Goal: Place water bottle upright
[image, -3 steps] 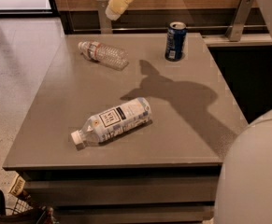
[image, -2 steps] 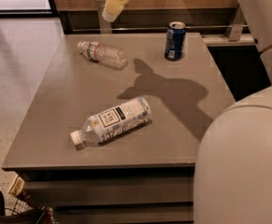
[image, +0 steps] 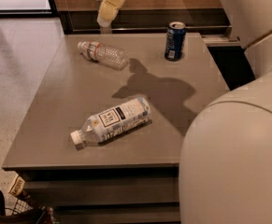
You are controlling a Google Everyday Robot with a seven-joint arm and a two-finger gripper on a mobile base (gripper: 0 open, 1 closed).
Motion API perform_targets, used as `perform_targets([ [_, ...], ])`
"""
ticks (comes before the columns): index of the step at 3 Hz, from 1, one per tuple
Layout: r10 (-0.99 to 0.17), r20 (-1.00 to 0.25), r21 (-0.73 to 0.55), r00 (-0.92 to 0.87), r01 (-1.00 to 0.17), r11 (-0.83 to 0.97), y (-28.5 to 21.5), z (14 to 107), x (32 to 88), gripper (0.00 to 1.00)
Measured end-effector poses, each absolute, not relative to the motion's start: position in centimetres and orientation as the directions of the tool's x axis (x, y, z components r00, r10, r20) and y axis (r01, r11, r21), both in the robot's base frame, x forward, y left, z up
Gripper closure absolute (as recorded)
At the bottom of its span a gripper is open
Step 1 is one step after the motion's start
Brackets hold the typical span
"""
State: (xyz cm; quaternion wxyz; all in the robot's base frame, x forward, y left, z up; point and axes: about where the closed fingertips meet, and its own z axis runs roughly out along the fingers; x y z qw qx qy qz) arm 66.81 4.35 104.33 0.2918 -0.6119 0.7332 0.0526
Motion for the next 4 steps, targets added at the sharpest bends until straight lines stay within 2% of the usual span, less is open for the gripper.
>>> perform_targets([
  [1,-0.939,-0.325,-0.261,-0.109,-0.944,0.2,9.6,98.8,67.9,0.0],
  [2,-0.947,-0.285,-0.241,-0.145,-0.946,0.218,11.4,95.4,70.2,0.0],
  [4,-0.948,-0.236,-0.265,-0.214,-0.924,0.274,10.7,92.8,74.4,0.0],
])
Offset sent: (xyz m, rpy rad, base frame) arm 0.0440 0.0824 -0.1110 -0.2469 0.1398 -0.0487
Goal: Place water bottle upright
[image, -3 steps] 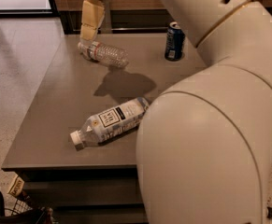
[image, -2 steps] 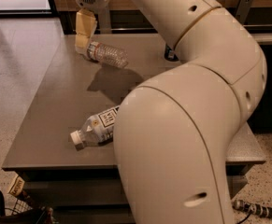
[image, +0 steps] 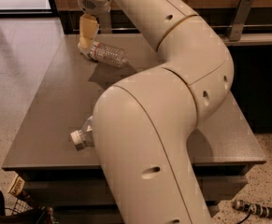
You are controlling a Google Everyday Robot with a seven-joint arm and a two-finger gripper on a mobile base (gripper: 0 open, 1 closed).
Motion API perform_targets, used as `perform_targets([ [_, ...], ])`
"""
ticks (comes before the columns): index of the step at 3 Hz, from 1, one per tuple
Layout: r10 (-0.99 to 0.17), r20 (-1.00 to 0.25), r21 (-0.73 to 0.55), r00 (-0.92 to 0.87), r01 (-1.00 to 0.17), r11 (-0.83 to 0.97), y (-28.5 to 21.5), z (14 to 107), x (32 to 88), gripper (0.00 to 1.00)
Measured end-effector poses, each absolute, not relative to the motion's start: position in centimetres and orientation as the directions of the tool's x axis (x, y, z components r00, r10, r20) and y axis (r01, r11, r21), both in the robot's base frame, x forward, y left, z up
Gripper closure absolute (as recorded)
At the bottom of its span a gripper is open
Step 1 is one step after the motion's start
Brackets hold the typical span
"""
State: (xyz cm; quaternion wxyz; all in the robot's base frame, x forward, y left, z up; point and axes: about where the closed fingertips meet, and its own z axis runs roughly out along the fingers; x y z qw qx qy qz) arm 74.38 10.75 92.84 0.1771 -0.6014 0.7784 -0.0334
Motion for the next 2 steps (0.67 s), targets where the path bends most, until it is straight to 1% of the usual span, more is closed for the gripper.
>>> perform_targets([
  [1,-0.946,-0.149,-0.316,-0.287,-0.893,0.32,8.9,91.3,76.8,0.0],
  [2,-0.941,-0.115,-0.339,-0.319,-0.878,0.339,8.3,90.1,78.0,0.0],
])
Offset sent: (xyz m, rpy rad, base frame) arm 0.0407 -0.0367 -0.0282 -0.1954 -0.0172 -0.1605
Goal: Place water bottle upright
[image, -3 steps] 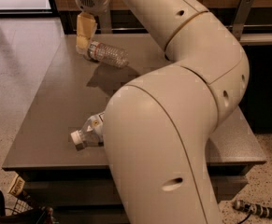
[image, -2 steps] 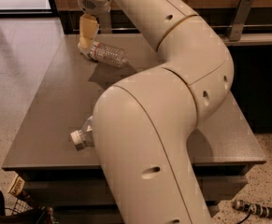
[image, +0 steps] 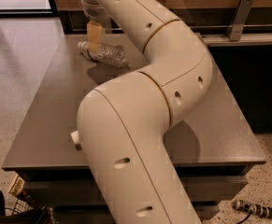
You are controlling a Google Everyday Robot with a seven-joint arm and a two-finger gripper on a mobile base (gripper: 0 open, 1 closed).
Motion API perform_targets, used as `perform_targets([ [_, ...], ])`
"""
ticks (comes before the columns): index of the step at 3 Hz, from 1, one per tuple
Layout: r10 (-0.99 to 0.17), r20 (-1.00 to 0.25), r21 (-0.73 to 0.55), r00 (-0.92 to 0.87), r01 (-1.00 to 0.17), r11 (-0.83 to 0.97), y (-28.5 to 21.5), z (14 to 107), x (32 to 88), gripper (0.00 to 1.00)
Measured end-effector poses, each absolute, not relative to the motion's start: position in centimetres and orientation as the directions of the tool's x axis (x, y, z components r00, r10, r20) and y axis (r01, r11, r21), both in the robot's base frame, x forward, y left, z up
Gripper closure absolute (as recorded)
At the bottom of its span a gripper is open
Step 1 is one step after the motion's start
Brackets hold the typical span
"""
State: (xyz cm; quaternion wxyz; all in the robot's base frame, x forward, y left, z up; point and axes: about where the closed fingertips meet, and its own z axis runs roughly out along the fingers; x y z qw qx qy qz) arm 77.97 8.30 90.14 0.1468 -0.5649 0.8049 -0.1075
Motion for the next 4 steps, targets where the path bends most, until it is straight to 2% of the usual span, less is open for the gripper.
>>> perform_targets([
  [1,-0.942,-0.123,-0.342,-0.314,-0.877,0.337,8.5,90.0,78.2,0.0],
  [3,-0.872,-0.066,-0.226,-0.486,-0.844,0.487,10.7,83.4,78.7,0.01],
  [4,-0.834,-0.069,-0.212,-0.547,-0.809,0.548,10.1,82.7,78.8,0.23],
])
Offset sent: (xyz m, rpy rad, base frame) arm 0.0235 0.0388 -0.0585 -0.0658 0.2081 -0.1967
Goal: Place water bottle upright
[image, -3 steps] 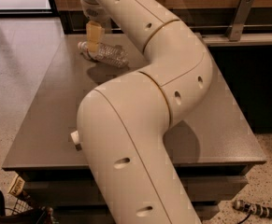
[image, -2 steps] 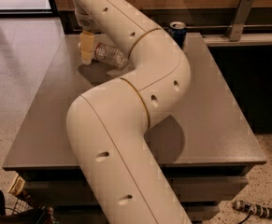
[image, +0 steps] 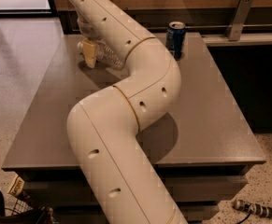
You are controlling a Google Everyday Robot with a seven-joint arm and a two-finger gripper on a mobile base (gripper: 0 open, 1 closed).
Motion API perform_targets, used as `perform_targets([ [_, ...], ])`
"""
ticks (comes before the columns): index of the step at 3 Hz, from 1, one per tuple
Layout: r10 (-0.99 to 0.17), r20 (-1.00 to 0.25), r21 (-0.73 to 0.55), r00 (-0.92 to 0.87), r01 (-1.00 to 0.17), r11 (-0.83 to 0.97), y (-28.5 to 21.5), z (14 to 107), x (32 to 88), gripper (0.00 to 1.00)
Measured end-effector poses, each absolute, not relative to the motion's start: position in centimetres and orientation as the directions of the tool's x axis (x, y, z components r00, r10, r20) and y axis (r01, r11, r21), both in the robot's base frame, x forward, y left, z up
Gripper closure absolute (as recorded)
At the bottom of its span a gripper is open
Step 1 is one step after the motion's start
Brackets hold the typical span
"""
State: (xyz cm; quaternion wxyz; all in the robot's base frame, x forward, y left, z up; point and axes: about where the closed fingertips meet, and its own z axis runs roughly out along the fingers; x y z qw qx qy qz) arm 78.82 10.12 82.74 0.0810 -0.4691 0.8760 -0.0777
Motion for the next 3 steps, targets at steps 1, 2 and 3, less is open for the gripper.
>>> perform_targets([
  [1,-0.833,-0.097,-0.223,-0.544,-0.804,0.551,10.6,82.49,79.65,0.46],
  [2,-0.835,-0.119,-0.233,-0.537,-0.802,0.55,11.02,82.21,80.35,0.69],
  [3,-0.835,-0.12,-0.233,-0.537,-0.802,0.55,11.03,82.29,80.37,0.93],
])
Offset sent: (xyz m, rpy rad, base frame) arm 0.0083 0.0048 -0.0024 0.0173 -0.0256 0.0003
